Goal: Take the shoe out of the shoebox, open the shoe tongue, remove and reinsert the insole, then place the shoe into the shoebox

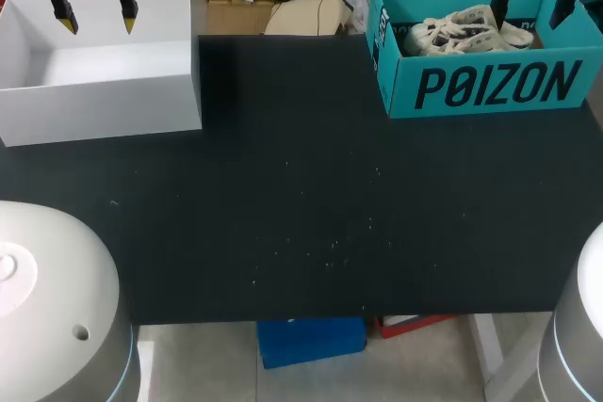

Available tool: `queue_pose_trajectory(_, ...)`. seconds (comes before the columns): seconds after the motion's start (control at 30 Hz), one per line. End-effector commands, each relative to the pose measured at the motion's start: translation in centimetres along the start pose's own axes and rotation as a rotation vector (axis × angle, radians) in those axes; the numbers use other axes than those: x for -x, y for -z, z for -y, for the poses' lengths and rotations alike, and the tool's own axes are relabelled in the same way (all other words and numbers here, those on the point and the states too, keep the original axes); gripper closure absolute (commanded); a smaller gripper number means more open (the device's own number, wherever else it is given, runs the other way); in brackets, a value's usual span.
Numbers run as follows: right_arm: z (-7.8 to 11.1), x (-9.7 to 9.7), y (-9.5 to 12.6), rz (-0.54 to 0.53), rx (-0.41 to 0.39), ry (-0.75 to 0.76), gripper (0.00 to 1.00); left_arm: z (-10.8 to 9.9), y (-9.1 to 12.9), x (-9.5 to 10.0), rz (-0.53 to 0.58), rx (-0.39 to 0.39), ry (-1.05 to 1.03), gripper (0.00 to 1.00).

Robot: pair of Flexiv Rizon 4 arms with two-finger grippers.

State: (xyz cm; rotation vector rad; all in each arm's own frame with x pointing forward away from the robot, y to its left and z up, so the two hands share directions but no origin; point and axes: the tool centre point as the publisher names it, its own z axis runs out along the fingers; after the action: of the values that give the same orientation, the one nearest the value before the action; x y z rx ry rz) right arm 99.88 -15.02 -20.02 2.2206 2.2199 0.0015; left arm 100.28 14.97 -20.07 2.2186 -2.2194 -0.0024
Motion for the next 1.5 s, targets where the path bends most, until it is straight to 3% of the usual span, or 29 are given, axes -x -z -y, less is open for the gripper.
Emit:
queue_pose_trajectory(0.03,-0.1,0.0,0.0,0.001,-0.003,0.0,0.0,0.0,0.0,0.0,0.001,0.001,0.0,0.0)
queue_pose_trajectory(1.23,-0.1,0.0,0.0,0.001,-0.003,0.0,0.0,0.0,0.0,0.0,0.001,0.001,0.0,0.0)
queue_pose_trajectory(1.33,-0.5,-0.5,0.1,-0.015,-0.027,0.29,0.0,0.0,0.0,0.0,0.001,0.001,0.0,0.0)
queue_pose_trajectory(1.4,-0.3,-0.8,0.5,-0.02,0.012,0.625,0.0,0.0,0.0,0.0,0.001,0.001,0.0,0.0)
queue_pose_trajectory(1.47,1.6,-0.2,1.0,-0.015,0.038,1.044,0.0,0.0,0.0,0.0,0.001,0.001,0.0,0.0)
queue_pose_trajectory(1.5,1.6,-0.2,1.0,-0.015,0.038,1.044,0.0,0.0,0.0,0.0,0.001,0.001,0.0,0.0)
